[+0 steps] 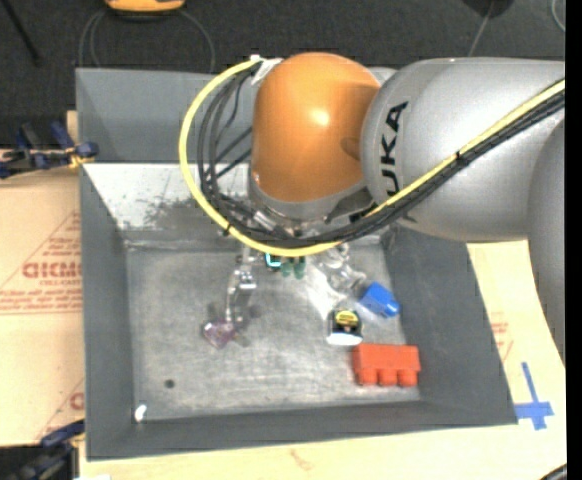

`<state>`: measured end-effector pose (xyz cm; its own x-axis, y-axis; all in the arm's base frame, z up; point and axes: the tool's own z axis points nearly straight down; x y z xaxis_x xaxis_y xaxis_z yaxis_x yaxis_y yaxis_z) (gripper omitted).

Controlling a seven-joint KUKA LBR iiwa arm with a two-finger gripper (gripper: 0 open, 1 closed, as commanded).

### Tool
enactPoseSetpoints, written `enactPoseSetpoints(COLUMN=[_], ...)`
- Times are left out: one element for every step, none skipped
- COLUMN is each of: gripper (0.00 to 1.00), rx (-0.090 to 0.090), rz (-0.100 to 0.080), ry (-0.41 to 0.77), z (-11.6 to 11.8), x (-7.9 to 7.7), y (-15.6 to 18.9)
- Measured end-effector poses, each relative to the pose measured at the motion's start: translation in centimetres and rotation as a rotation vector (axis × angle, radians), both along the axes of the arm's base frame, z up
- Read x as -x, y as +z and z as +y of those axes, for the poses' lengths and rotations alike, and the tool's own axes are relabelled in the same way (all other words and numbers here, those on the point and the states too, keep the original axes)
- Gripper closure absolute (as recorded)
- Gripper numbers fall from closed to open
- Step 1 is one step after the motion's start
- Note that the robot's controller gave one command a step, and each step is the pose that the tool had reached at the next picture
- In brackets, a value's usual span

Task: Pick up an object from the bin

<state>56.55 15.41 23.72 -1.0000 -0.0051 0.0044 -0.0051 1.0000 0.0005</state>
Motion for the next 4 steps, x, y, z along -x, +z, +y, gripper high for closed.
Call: enactPoseSetpoints(gripper=[0.0, 1.0, 1.0, 1.0], rx=[-0.003, -0.003, -0.001, 0.001], rz=[-0.014, -0.02, -0.017, -0.013], ry=[0.229, 0.226, 0.198, 0.202], z=[-6.1, -6.0, -5.9, -7.0], x=[-0.9, -1.1, -2.1, -1.6], y=[-16.4, -16.0, -6.1, -2.5])
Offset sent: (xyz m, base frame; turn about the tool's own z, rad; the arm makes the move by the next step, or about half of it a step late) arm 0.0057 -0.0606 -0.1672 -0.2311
